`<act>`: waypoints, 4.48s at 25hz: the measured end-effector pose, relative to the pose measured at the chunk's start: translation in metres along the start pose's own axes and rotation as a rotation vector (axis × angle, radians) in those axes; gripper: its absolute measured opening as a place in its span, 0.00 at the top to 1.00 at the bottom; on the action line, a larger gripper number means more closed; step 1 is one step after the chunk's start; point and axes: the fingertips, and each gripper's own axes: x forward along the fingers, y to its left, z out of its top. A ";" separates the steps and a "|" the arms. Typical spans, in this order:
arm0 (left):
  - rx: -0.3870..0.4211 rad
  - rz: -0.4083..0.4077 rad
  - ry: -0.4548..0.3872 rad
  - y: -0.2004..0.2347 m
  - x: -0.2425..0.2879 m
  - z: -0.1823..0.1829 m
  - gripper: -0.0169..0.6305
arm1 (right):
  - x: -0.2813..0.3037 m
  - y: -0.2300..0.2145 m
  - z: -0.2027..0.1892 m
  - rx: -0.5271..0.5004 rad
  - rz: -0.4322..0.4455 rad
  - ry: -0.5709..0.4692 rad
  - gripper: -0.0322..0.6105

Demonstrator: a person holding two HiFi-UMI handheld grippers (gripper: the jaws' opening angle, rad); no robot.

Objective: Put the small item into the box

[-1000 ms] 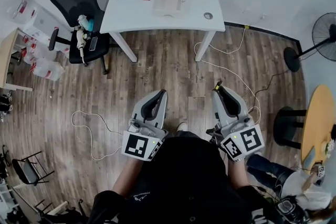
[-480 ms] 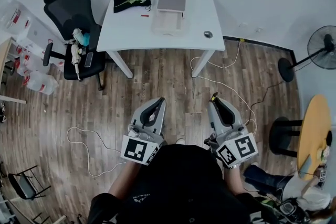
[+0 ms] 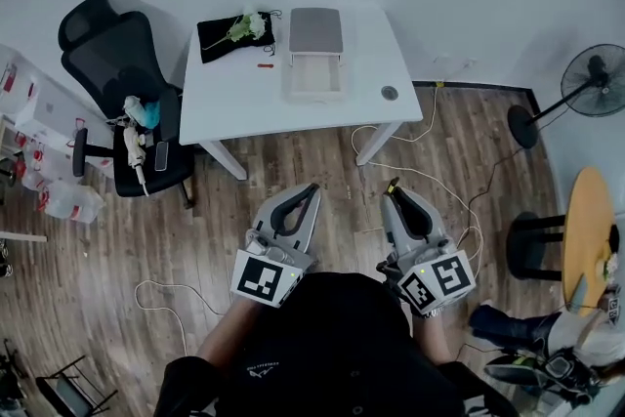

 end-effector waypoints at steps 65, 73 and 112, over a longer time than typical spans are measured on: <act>-0.004 0.276 0.152 0.299 0.258 -0.066 0.97 | 0.409 -0.199 0.030 -0.017 0.254 0.195 0.84; -0.068 0.178 0.202 0.330 0.290 -0.089 0.97 | 0.442 -0.213 0.004 0.036 0.161 0.273 0.84; -0.157 0.018 0.262 0.412 0.337 -0.114 0.97 | 0.528 -0.260 -0.242 0.077 0.016 0.916 0.84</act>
